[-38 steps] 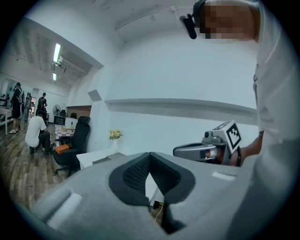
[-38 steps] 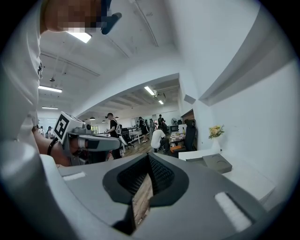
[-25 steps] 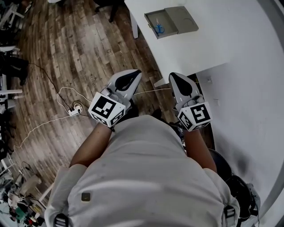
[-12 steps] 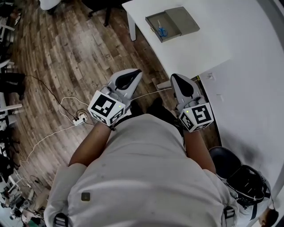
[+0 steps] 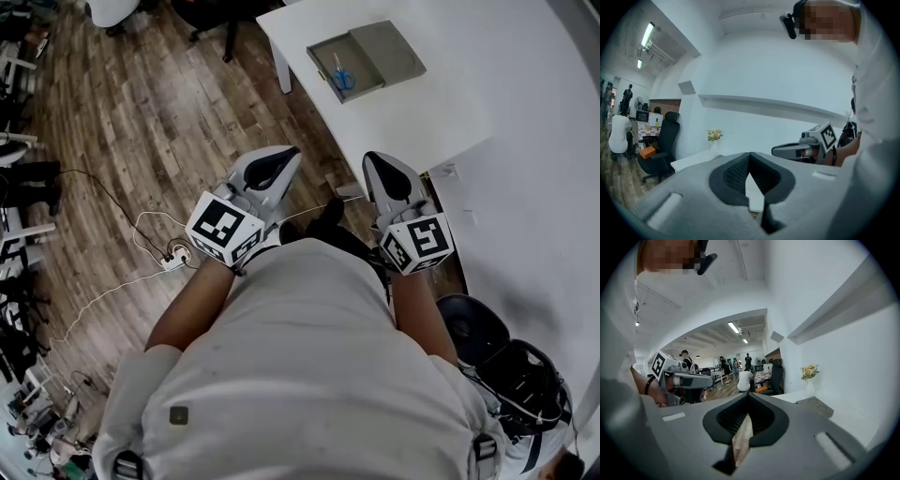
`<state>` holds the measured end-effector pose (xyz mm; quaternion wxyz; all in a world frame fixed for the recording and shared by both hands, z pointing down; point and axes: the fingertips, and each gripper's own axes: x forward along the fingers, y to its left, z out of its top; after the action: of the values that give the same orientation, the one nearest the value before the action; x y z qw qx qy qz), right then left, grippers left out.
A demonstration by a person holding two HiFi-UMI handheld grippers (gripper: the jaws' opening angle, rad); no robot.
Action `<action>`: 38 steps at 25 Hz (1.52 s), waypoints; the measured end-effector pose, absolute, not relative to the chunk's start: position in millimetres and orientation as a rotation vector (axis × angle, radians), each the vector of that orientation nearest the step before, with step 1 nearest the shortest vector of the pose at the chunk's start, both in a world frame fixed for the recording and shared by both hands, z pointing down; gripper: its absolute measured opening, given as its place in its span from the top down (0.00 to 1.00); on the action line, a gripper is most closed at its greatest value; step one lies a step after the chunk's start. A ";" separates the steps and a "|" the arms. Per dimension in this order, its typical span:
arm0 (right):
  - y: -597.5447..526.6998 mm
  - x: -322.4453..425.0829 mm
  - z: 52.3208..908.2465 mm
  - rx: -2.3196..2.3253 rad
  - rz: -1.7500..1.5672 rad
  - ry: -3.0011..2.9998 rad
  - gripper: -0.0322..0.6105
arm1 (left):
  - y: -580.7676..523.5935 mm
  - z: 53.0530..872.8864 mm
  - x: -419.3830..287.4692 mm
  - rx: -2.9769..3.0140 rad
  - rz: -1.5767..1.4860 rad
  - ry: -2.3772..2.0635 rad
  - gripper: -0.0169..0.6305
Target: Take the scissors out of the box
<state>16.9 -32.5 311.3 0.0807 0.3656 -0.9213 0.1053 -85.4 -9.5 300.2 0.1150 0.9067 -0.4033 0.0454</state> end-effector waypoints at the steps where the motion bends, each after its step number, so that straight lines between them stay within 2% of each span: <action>1: -37.5 20.7 313.0 1.086 0.319 -2.758 0.93 | -14.5 301.3 -81.3 2.655 0.137 -1.187 0.97; 12: -106.7 59.3 323.3 0.972 0.330 -2.783 0.93 | -83.9 305.5 -33.0 2.656 0.151 -1.233 0.97; 18: -108.5 74.4 323.2 0.956 0.351 -2.770 0.93 | -85.5 303.0 -8.8 2.667 0.170 -1.203 0.97; 34: -148.3 70.3 358.1 1.053 0.430 -2.643 0.90 | -130.7 330.9 -17.8 2.659 0.200 -1.090 0.97; 38: -205.4 45.1 369.1 1.067 0.477 -2.589 0.88 | -186.4 341.7 -43.8 2.630 0.213 -1.046 0.97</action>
<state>45.1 -205.4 369.1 0.1497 0.3714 -0.9012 0.1660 -43.8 -186.4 341.7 0.1508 0.9160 -0.3644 0.0741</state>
